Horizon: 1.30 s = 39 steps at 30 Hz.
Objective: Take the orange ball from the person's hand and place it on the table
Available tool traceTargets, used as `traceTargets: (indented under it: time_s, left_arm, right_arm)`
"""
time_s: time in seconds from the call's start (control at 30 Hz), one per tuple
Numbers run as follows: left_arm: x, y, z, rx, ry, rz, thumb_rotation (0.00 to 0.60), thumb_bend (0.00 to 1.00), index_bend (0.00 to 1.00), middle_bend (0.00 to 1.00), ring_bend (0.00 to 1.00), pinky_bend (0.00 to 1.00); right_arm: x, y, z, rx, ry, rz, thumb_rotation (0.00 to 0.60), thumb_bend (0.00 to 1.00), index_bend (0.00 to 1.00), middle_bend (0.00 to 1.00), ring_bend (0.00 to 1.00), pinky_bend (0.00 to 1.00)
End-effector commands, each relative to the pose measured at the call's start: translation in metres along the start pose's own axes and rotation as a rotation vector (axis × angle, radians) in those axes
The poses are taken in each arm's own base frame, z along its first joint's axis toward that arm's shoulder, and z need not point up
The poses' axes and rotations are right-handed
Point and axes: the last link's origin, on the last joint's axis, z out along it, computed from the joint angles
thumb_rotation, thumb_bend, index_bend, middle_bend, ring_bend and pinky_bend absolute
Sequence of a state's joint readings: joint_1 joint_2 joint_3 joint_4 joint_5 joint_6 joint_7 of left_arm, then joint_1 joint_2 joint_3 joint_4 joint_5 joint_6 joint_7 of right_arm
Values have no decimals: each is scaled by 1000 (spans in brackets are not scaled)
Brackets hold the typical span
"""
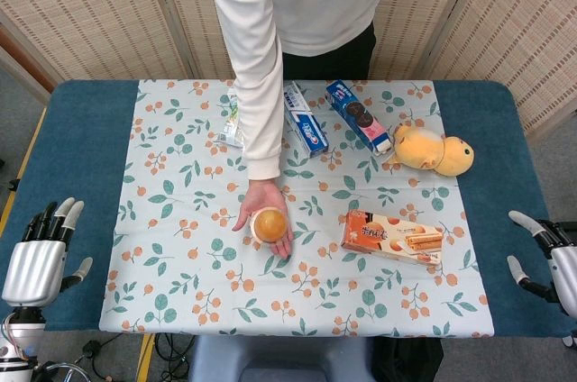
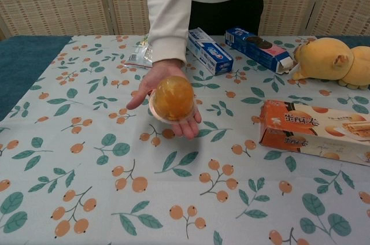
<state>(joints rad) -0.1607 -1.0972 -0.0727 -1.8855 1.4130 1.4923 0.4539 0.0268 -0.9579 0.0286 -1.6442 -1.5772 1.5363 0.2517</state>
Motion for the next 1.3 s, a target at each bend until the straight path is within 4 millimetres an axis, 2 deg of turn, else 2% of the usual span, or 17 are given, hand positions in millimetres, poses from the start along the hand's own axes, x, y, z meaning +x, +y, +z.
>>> traceTargets:
  time_s: [0.03, 0.37, 0.53, 0.7, 1.0, 1.3]
  left_arm:
    - [0, 0, 0, -2, -2, 0, 600, 258, 0, 0, 0, 132]
    - [3, 4, 4, -39, 20, 3, 600, 258, 0, 0, 0, 132]
    - [6, 17, 14, -150, 29, -20, 600, 258, 0, 0, 0, 130]
    - [10, 44, 31, -342, 10, -50, 600, 258, 0, 0, 0, 117]
    - [10, 115, 69, -671, -48, -70, 600, 259, 0, 0, 0, 101]
    - [-2, 174, 108, -796, -136, -58, 600, 258, 0, 0, 0, 101]
  right_arm:
    - [0, 0, 0, 0, 0, 0, 600, 391, 181, 274, 214, 411]
    - [3, 1, -2, -2, 10, -4, 600, 391, 182, 274, 214, 411]
    - [6, 0, -2, -3, 17, -12, 600, 391, 181, 274, 214, 411]
    - [8, -2, 0, 3, 20, -17, 600, 391, 181, 274, 214, 411]
    - [8, -5, 2, 8, 15, -20, 600, 391, 181, 274, 214, 411]
    - [9, -4, 0, -5, 12, -25, 600, 391, 181, 274, 213, 411]
